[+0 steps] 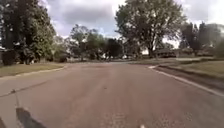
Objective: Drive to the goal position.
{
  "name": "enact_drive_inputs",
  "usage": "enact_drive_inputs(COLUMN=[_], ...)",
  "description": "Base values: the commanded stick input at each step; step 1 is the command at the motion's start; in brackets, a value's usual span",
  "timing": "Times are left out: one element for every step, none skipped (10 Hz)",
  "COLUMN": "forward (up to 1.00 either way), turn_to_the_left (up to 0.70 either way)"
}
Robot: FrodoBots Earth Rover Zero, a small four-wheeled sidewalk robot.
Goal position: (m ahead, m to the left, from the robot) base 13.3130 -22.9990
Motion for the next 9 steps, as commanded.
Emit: enact_drive_inputs(forward=[1.0, 1.0, 1.0, 1.0, 1.0, 1.0, 1.0, 1.0, 1.0], turn_to_the_left=[0.0, -0.03, -0.21, -0.19, -0.07, 0.0, 0.0, 0.0, 0.0])
